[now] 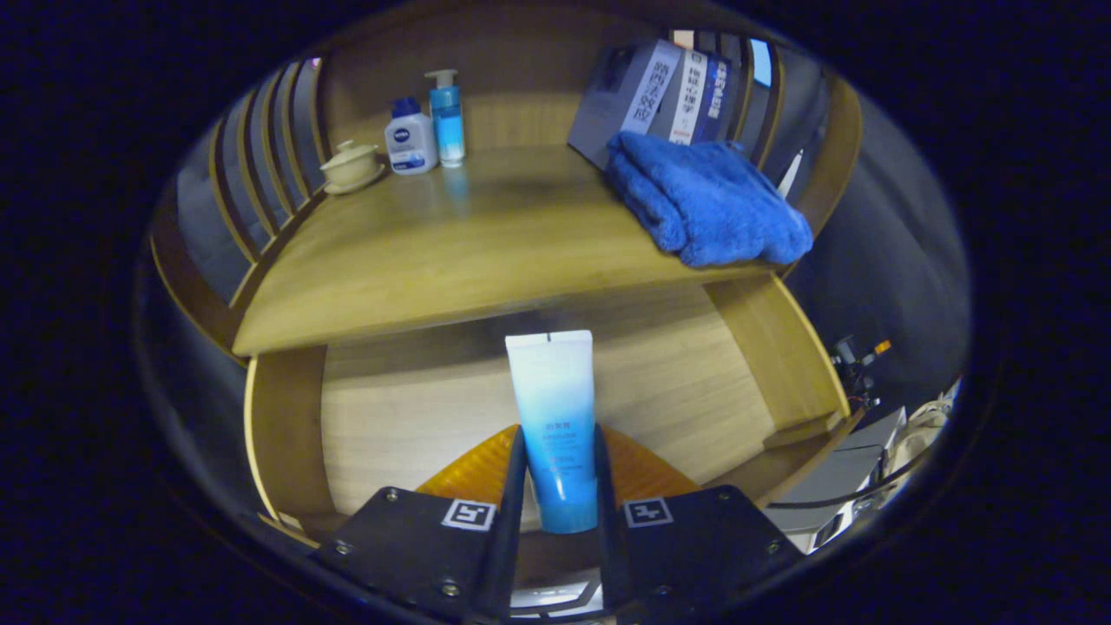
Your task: Pull open the drawer, take out the items inside it, and place them on the countertop above the cabinet.
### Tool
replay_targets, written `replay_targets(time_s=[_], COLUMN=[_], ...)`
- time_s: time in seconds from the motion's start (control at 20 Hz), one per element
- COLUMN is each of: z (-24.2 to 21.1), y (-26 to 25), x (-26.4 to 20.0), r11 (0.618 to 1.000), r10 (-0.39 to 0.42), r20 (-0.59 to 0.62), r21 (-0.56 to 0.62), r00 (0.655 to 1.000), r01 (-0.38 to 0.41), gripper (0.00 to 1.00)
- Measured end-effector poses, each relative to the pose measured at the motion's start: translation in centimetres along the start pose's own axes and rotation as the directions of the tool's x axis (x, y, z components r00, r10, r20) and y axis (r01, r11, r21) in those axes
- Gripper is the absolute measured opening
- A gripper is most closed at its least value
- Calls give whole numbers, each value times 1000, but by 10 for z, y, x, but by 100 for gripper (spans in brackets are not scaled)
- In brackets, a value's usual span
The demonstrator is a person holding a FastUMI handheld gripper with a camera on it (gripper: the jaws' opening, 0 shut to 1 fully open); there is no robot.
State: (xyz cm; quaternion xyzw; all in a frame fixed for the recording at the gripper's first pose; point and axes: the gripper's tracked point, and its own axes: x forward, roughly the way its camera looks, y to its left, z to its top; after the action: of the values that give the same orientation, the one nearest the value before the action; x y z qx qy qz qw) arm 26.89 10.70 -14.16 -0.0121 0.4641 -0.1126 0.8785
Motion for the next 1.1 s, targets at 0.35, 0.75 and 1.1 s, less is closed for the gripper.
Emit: replay_targets(time_s=[0.35, 0.75, 1.1], z=[78, 121, 139], y=[23, 30, 34], x=[12, 70, 84], r11=[998, 994, 992], r10=[52, 108, 113], r20=[118, 125, 217], r21=[-38, -45, -76], r00=[992, 986, 970], r01=[-48, -103, -99], gripper=[39, 39, 40])
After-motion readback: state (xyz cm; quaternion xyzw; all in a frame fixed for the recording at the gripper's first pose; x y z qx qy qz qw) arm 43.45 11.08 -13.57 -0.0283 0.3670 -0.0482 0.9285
